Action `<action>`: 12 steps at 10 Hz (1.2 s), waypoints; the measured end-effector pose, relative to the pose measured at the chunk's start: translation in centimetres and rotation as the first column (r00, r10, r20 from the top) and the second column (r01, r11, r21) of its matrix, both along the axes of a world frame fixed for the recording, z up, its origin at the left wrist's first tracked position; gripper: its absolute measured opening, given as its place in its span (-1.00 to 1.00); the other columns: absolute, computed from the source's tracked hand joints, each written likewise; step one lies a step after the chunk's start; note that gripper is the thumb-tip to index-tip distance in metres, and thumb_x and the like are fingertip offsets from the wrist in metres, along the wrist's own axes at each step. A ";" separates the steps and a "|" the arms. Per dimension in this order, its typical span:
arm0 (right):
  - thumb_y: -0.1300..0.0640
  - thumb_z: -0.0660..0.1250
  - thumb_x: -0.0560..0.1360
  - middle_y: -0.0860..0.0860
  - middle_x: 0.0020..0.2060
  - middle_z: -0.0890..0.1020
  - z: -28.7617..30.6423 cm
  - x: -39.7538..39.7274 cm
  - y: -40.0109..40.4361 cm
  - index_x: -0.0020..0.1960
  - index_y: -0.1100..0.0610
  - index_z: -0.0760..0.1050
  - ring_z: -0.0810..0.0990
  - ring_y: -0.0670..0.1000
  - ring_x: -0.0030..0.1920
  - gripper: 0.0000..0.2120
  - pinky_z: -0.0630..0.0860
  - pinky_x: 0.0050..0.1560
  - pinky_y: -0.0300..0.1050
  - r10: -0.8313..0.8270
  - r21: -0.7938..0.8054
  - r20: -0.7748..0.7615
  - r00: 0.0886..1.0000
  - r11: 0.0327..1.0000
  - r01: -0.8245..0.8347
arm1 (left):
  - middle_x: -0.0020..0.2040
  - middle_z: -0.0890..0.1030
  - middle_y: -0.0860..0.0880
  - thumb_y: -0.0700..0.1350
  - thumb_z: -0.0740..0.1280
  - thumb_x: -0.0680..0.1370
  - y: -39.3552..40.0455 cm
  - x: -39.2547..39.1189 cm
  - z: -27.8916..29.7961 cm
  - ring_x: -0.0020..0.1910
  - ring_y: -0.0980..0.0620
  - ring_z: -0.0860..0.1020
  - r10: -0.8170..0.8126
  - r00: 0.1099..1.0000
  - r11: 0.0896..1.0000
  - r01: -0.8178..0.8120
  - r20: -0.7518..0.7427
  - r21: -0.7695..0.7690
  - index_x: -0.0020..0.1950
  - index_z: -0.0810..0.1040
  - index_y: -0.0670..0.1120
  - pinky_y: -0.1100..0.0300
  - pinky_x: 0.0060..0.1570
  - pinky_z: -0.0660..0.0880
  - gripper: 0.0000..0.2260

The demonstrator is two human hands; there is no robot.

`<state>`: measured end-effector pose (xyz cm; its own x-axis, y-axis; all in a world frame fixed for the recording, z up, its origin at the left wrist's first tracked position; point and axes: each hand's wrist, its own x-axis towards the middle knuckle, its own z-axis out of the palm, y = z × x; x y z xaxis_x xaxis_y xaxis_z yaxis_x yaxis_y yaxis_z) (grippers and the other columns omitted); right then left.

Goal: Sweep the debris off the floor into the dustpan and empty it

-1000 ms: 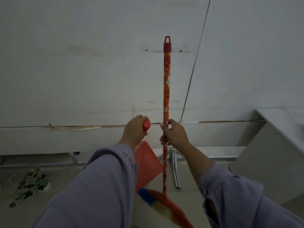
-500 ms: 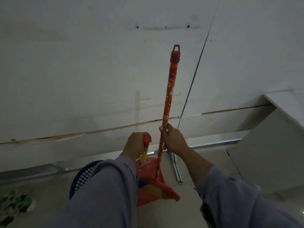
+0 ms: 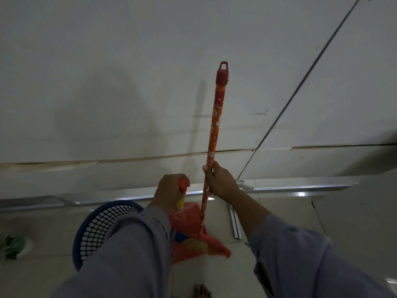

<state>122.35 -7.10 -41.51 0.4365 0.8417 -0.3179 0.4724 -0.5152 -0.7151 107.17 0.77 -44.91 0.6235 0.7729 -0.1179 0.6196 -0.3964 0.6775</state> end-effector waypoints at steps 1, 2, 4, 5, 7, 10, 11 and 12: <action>-0.11 0.04 0.64 0.09 -0.25 0.61 -1.9 0.8 1.0 0.18 0.15 0.37 0.65 0.15 -0.23 -0.64 0.61 -0.05 0.16 0.011 -0.016 -0.034 0.999 1.000 -0.012 | -0.21 0.70 -0.06 -0.38 0.36 0.29 0.8 0.4 -2.3 -0.20 -0.02 0.62 -0.014 1.000 1.000 0.014 0.019 -0.009 -0.20 0.66 -0.09 0.17 -0.10 0.54 -0.78; -0.08 0.05 0.64 0.02 -0.30 0.57 -3.0 1.4 1.7 0.20 0.16 0.36 0.63 0.08 -0.30 -0.65 0.62 -0.06 0.11 -0.015 -0.026 -0.060 0.998 1.000 0.014 | -0.23 0.69 -0.06 -0.40 0.37 0.25 1.7 0.8 -3.9 -0.22 -0.03 0.63 0.002 0.999 1.000 -0.001 0.045 -0.012 -0.22 0.65 -0.08 0.14 -0.11 0.56 -0.75; 0.02 0.26 0.57 0.08 -0.09 0.66 -4.1 3.1 3.5 0.19 0.12 0.46 0.62 0.03 -0.26 -0.75 0.63 -0.03 0.06 -0.014 -0.030 0.020 1.000 0.999 0.015 | -0.06 0.69 -0.09 -0.38 0.45 0.28 3.6 2.3 -5.3 -0.05 -0.06 0.63 0.101 0.993 0.992 -0.096 0.059 -0.078 -0.03 0.64 -0.12 0.12 0.03 0.55 -0.69; 0.05 0.30 0.55 0.08 -0.05 0.67 -4.3 3.5 4.4 0.22 0.10 0.48 0.59 -0.02 -0.34 -0.73 0.63 -0.15 -0.08 -0.014 -0.049 0.038 0.999 0.999 0.016 | 0.07 0.66 -0.08 -0.37 0.47 0.30 4.3 2.2 -5.7 0.08 -0.07 0.61 0.170 0.983 0.976 -0.159 0.062 -0.151 0.12 0.61 -0.10 0.12 0.14 0.53 -0.58; 0.05 0.33 0.52 0.06 -0.07 0.67 -4.5 3.2 5.3 0.16 0.11 0.51 0.61 -0.02 -0.35 -0.75 0.64 -0.15 -0.07 -0.109 -0.058 -0.025 0.994 0.993 0.107 | 0.32 0.53 -0.18 -0.20 0.49 0.41 4.9 2.0 -5.3 0.28 -0.14 0.52 0.239 0.971 0.932 -0.232 -0.009 -0.280 0.45 0.34 -0.12 0.02 0.29 0.47 -0.36; 0.11 0.30 0.51 0.11 -0.12 0.68 -2.4 2.4 5.7 0.12 0.19 0.55 0.67 0.08 -0.20 -0.77 0.65 -0.03 0.02 -0.185 -0.150 -0.084 0.979 0.974 0.172 | 0.30 0.53 -0.15 -0.13 0.47 0.44 5.0 1.1 -3.5 0.27 -0.13 0.51 0.278 0.954 0.911 -0.299 -0.113 -0.283 0.44 0.35 -0.14 0.03 0.29 0.44 -0.40; 0.12 0.31 0.51 0.12 -0.10 0.68 -1.8 2.3 5.7 0.19 0.20 0.52 0.69 0.09 -0.18 -0.72 0.66 -0.05 -0.01 -0.206 -0.174 -0.091 0.974 0.967 0.188 | 0.28 0.55 -0.16 -0.13 0.47 0.44 5.3 0.9 -2.9 0.24 -0.13 0.53 0.278 0.955 0.915 -0.296 -0.103 -0.273 0.41 0.38 -0.15 0.03 0.28 0.45 -0.43; 0.12 0.33 0.51 0.12 -0.06 0.66 -1.6 2.1 5.3 0.28 0.22 0.44 0.68 0.08 -0.21 -0.63 0.64 -0.18 -0.08 -0.264 -0.197 -0.096 0.960 0.950 0.242 | 0.26 0.57 -0.17 -0.13 0.47 0.45 5.2 0.6 -2.0 0.23 -0.12 0.54 0.287 0.951 0.918 -0.308 -0.118 -0.249 0.38 0.42 -0.18 0.03 0.28 0.45 -0.47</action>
